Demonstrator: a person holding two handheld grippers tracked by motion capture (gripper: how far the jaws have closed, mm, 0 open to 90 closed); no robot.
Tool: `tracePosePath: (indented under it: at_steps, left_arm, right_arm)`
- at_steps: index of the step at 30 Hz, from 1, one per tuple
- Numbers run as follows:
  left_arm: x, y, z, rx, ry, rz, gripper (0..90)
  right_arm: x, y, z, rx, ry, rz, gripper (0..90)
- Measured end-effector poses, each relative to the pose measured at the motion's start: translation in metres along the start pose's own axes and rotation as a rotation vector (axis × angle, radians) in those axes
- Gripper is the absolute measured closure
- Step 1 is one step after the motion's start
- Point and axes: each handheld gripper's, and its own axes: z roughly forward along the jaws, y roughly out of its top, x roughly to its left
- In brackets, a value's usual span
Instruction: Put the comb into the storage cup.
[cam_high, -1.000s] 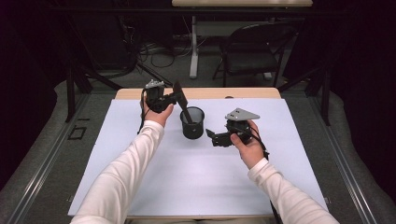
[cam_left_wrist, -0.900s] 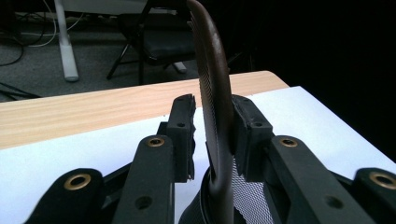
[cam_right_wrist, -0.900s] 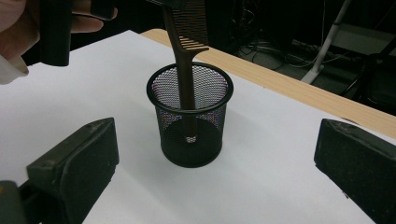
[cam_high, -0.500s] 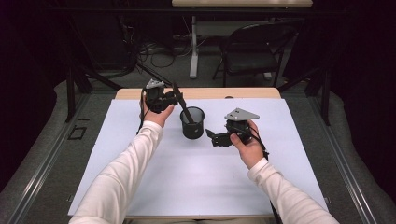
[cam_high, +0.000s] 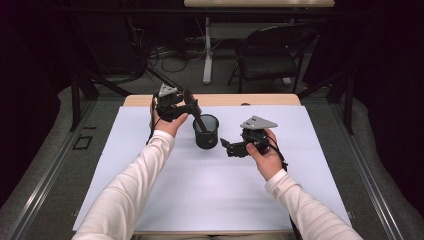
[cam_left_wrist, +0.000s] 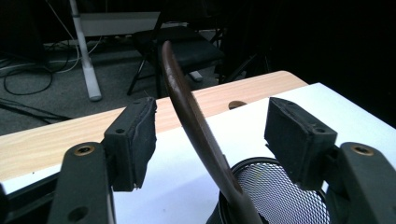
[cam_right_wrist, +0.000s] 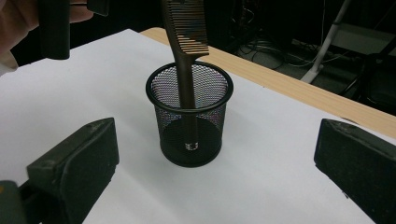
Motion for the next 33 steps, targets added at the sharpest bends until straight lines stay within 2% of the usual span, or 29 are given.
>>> tracePosePath:
  at_steps: [2, 4, 10, 15, 18, 20, 24, 28, 29, 33]
  left_arm:
    - [0.000, 0.000, -0.001, 0.002, 0.010, 0.015, 33.4]
    - [0.000, 0.001, -0.002, -0.001, 0.017, 0.008, 33.4]
    - [0.000, 0.002, -0.006, 0.006, 0.035, 0.027, 33.5]
    - [0.000, 0.006, -0.012, 0.001, 0.056, 0.060, 33.4]
    - [0.000, 0.008, -0.016, -0.005, 0.046, 0.090, 33.7]
    - [-0.001, 0.009, -0.019, 0.000, 0.068, 0.113, 33.7]
    - [0.000, 0.012, -0.027, 0.008, 0.085, 0.109, 33.7]
    - [0.002, 0.014, -0.035, 0.012, 0.043, 0.095, 34.4]
    - [0.003, 0.014, -0.038, 0.004, 0.027, 0.087, 32.9]
    - [0.005, 0.014, -0.045, -0.013, 0.006, 0.081, 26.3]
  right_arm:
    - [0.000, 0.000, 0.000, 0.001, 0.000, -0.001, 0.0]
    - [0.000, 0.000, 0.000, 0.001, -0.001, 0.000, 0.0]
    - [0.000, 0.000, -0.001, 0.002, -0.002, 0.000, 0.0]
    - [-0.001, 0.000, -0.001, -0.001, -0.006, 0.001, 0.0]
    - [-0.003, 0.001, -0.002, -0.003, -0.006, 0.000, 0.0]
    - [-0.003, 0.001, -0.002, -0.003, -0.008, 0.004, 0.0]
    - [-0.003, 0.003, -0.003, -0.007, -0.008, 0.001, 0.0]
    - [-0.004, 0.006, -0.005, -0.013, -0.013, 0.003, 0.0]
    - [-0.005, 0.007, -0.005, -0.014, -0.013, 0.004, 0.0]
    - [-0.006, 0.009, -0.006, -0.018, -0.017, 0.000, 0.0]
